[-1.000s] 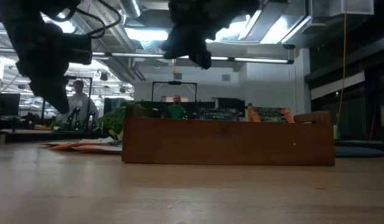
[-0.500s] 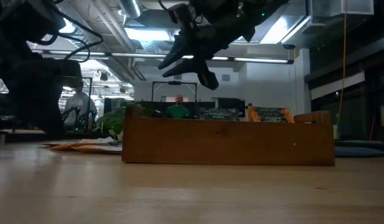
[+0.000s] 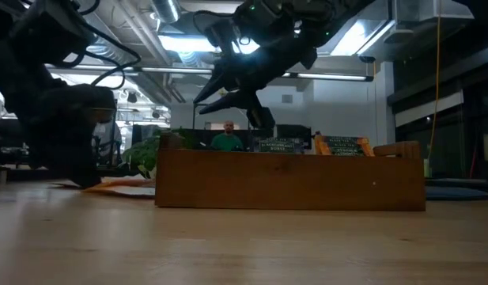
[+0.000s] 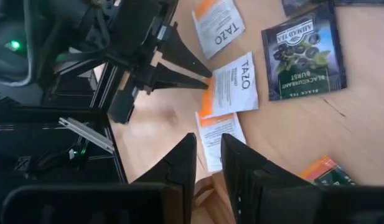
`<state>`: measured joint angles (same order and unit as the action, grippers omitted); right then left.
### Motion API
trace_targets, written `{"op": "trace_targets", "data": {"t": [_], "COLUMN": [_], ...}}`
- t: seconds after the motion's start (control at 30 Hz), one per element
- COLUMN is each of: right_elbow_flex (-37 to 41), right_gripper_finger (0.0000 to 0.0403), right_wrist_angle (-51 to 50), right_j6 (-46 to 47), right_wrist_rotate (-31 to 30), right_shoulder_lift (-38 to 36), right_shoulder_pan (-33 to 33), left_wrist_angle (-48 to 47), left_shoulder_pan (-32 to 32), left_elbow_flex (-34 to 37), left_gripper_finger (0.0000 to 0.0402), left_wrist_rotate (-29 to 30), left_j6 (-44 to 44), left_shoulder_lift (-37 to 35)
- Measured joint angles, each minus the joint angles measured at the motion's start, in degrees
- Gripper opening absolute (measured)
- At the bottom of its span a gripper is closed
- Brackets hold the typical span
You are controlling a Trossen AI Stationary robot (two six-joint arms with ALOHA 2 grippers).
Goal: Pick & Place Tea
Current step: Put the white tea bag into the left section of the wooden organizer
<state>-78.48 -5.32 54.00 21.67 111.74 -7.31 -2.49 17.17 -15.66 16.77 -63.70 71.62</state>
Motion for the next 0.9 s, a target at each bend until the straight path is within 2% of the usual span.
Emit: {"op": "trace_targets", "data": {"t": [0.3,0.67,0.9], "right_elbow_flex": [0.0,0.0,0.0], "right_gripper_finger": [0.0078,0.0078,0.0078], "right_wrist_angle": [-4.7,-8.1,-8.1], "right_j6": [-2.0,-3.1,-2.8], "right_wrist_rotate": [0.9,0.9,1.5], "right_shoulder_lift": [0.0,0.0,0.0], "right_shoulder_pan": [-0.7,-3.4,-3.4], "left_wrist_angle": [2.9,7.0,13.8], "left_shoulder_pan": [-1.9,-7.0,-8.5], "left_elbow_flex": [0.4,0.5,0.4], "left_gripper_finger": [0.0061,0.0025,0.0009], "left_wrist_rotate": [4.4,4.4,2.5], "left_j6": [-2.1,0.0,1.3], "left_shoulder_lift": [1.1,1.6,6.9]}}
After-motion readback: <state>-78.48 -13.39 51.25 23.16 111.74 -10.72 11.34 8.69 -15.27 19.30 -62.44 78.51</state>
